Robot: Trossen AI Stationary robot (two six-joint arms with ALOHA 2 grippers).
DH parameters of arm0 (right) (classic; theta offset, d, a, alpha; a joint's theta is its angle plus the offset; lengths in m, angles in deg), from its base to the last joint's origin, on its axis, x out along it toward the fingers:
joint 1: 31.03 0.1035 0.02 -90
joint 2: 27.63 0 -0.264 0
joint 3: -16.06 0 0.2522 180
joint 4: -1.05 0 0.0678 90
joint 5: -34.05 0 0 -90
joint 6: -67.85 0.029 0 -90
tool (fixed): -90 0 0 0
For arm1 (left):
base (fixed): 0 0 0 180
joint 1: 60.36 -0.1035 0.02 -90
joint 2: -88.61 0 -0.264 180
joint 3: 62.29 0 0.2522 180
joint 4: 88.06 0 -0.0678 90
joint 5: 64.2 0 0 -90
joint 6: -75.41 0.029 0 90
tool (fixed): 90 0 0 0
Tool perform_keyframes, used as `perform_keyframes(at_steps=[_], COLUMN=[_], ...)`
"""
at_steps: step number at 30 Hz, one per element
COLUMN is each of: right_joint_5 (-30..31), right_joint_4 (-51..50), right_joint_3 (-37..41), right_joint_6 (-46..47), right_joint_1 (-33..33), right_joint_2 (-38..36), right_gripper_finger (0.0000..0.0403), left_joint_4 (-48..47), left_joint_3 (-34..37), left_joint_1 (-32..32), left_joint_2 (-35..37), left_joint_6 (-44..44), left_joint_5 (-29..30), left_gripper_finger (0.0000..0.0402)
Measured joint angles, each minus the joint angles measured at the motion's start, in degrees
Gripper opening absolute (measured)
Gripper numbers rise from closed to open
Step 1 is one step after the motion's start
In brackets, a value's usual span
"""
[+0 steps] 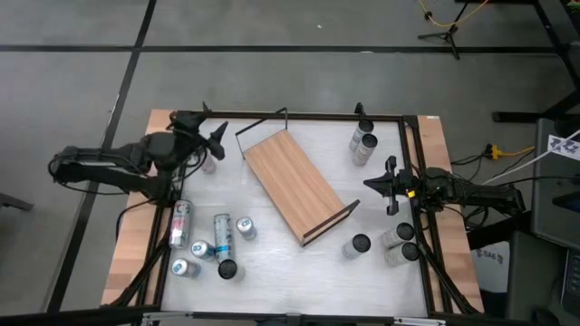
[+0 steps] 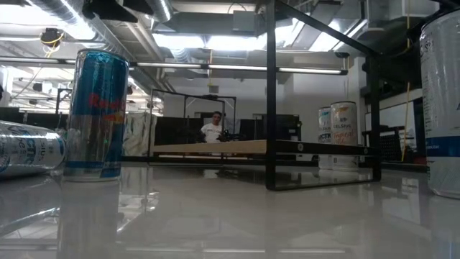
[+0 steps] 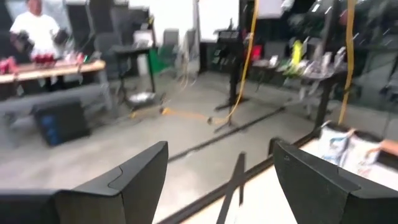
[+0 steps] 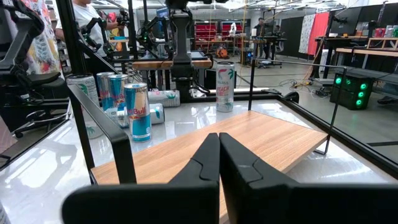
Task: Place canned beverage on shelf
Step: Put the top white-pink soda can on the shelf
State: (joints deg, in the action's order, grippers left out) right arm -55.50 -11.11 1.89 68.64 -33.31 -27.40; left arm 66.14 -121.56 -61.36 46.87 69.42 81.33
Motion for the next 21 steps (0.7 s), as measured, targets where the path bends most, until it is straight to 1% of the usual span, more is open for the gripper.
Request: perform_keyframes(at_steps=[5,10,16,21], right_joint_5=[0.0,0.0,-0.01,-0.02], right_joint_4=[0.0,0.0,0.0,0.0], right_joint_3=[0.0,0.0,0.0,0.0], right_joint_6=[0.0,-0.02,-0.02,-0.02], right_joint_1=[0.0,0.0,0.01,0.0], right_joint_2=[0.0,0.0,0.0,0.0], right_gripper_finger=[0.0001,0.0001,0.0001,0.0001], left_joint_4=[-15.91,-29.49,-40.46,-46.69], left_joint_3=[-5.94,-8.79,-9.06,-9.05], left_joint_1=[-5.01,-10.68,-17.94,-22.76], left_joint_2=[-1.63,-2.72,-2.95,-2.95], left_joint_6=[-11.31,-20.39,-25.88,-28.5], left_joint_5=[-5.52,-12.41,-19.96,-23.59], left_gripper_finger=[0.0284,0.0284,0.0284,0.0284])
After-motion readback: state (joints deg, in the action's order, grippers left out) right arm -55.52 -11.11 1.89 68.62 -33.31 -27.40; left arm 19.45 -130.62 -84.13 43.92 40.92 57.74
